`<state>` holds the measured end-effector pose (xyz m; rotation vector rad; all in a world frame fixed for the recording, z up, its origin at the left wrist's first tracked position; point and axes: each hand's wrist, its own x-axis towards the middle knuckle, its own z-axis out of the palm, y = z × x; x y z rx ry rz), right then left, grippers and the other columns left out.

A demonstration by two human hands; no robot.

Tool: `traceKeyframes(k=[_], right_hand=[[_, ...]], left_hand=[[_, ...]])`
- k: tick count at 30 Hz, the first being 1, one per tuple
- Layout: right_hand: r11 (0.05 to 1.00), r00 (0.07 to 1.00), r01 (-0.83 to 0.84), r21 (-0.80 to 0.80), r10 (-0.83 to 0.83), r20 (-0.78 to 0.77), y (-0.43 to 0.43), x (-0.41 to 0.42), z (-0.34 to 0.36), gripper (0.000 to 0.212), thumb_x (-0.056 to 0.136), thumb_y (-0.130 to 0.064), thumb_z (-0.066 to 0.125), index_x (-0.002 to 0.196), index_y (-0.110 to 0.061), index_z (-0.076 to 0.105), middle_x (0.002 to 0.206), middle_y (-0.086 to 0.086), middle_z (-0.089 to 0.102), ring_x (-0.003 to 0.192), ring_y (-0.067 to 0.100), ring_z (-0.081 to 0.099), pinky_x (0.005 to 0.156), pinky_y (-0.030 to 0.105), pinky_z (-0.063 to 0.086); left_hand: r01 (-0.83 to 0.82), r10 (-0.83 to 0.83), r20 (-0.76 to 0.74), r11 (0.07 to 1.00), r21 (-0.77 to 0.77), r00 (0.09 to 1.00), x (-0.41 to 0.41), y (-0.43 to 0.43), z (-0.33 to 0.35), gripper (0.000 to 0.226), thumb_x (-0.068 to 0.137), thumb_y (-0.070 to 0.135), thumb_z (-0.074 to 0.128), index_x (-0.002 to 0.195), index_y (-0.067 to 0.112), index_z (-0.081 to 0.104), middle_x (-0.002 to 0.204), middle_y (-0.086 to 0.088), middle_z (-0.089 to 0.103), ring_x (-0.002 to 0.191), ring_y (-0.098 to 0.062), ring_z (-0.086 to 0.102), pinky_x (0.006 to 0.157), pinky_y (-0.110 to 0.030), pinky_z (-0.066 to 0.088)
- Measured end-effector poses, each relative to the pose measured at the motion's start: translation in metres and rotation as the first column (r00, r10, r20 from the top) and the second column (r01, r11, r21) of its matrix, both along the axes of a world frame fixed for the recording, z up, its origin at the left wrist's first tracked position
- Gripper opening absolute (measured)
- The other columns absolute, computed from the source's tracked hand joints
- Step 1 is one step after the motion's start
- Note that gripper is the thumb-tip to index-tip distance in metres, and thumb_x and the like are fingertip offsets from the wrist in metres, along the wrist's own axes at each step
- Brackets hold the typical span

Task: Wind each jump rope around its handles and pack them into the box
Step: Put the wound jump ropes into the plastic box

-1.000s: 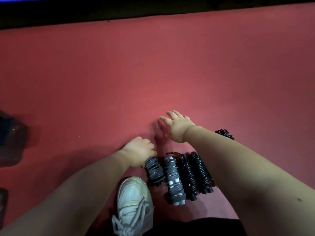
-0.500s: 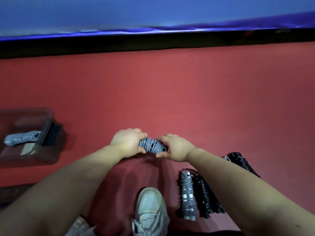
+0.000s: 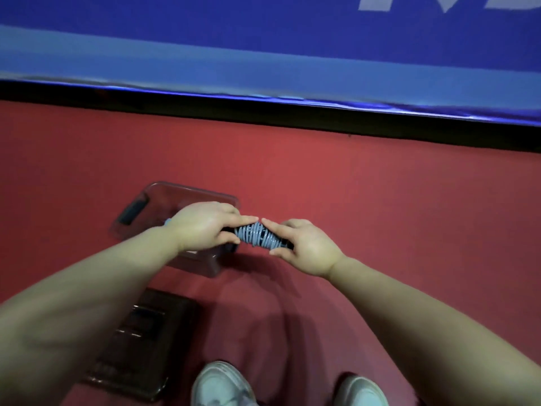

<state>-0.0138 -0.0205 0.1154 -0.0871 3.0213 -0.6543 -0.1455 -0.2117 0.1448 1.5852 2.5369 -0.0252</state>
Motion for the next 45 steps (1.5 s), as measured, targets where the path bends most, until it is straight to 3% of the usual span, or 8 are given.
traceKeyframes(k=[10,17,25,31,34,38,42,45], right_hand=[[0.996,0.994,-0.084,0.008,0.083,0.075,-0.098,-0.14,-0.035,0.064,0.091,-0.038,0.056,0.147,-0.033,0.026,0.129,0.006,0.042,0.119,0.028,0.043,0.101,0.034,0.037],[0.978,0.952,-0.19,0.092,0.161,0.26,-0.129,-0.201,-0.08,0.059,0.089,-0.036,0.06,0.139,-0.021,0.033,0.124,0.013,0.045,0.106,0.035,0.055,0.083,0.036,0.043],[0.953,0.919,-0.221,0.209,0.132,0.371,-0.143,-0.226,-0.128,0.058,0.089,-0.038,0.059,0.136,-0.02,0.031,0.127,0.01,0.049,0.11,0.031,0.055,0.074,0.035,0.041],[0.926,0.959,-0.227,0.302,0.158,0.236,-0.162,-0.229,-0.139,0.046,0.093,-0.023,0.051,0.136,-0.018,0.036,0.121,0.005,0.056,0.109,0.025,0.056,0.07,0.03,0.035],[0.935,0.969,-0.209,0.285,0.16,0.185,-0.163,-0.227,-0.136,0.044,0.09,-0.021,0.051,0.132,-0.015,0.039,0.114,0.006,0.058,0.103,0.028,0.058,0.067,0.03,0.035],[0.954,0.984,-0.131,0.271,0.091,0.156,-0.16,-0.226,-0.134,0.037,0.09,-0.019,0.052,0.125,-0.01,0.042,0.116,0.011,0.056,0.106,0.031,0.055,0.067,0.032,0.034],[0.939,0.981,-0.111,0.324,0.051,0.19,-0.162,-0.228,-0.139,0.037,0.093,-0.016,0.048,0.129,-0.012,0.041,0.125,0.01,0.05,0.112,0.029,0.053,0.07,0.032,0.034],[0.94,0.981,-0.1,0.326,0.038,0.192,-0.156,-0.227,-0.129,0.041,0.092,-0.023,0.052,0.131,-0.015,0.04,0.125,0.007,0.049,0.111,0.027,0.052,0.07,0.033,0.034]], left_hand=[[-0.175,0.173,-0.022,0.981,-0.087,0.985,-0.11,-0.099,-0.038,0.055,0.092,0.042,0.055,0.139,0.051,0.03,0.133,0.013,0.046,0.113,-0.009,0.052,0.088,-0.028,0.044],[-0.166,0.182,0.014,0.921,-0.352,0.983,-0.165,-0.104,-0.086,0.054,0.087,0.045,0.061,0.137,0.048,0.041,0.122,0.007,0.054,0.117,-0.015,0.051,0.093,-0.024,0.038],[-0.215,0.287,0.077,0.848,-0.484,0.955,-0.192,-0.089,-0.143,0.049,0.08,0.041,0.068,0.127,0.047,0.054,0.122,0.009,0.059,0.112,-0.018,0.055,0.095,-0.026,0.042],[-0.285,0.318,-0.022,0.817,-0.502,0.948,-0.186,-0.087,-0.162,0.025,0.076,0.017,0.064,0.097,0.03,0.065,0.1,0.006,0.067,0.086,-0.02,0.062,0.077,-0.029,0.051],[-0.348,0.322,-0.135,0.827,-0.442,0.937,-0.186,-0.086,-0.159,0.012,0.078,0.024,0.064,0.089,0.025,0.062,0.096,0.004,0.066,0.08,-0.021,0.058,0.069,-0.026,0.045],[-0.421,0.391,-0.159,0.809,-0.411,0.907,-0.188,-0.088,-0.16,0.024,0.083,0.034,0.064,0.105,0.025,0.064,0.109,0.002,0.06,0.097,-0.023,0.059,0.072,-0.028,0.043],[-0.462,0.437,-0.16,0.779,-0.425,0.885,-0.181,-0.083,-0.155,0.02,0.083,0.032,0.064,0.102,0.024,0.063,0.094,0.004,0.059,0.088,-0.022,0.059,0.071,-0.029,0.046],[-0.488,0.478,-0.144,0.752,-0.442,0.867,-0.178,-0.08,-0.144,0.025,0.084,0.032,0.063,0.108,0.026,0.062,0.104,0.004,0.062,0.095,-0.021,0.06,0.075,-0.03,0.049]])
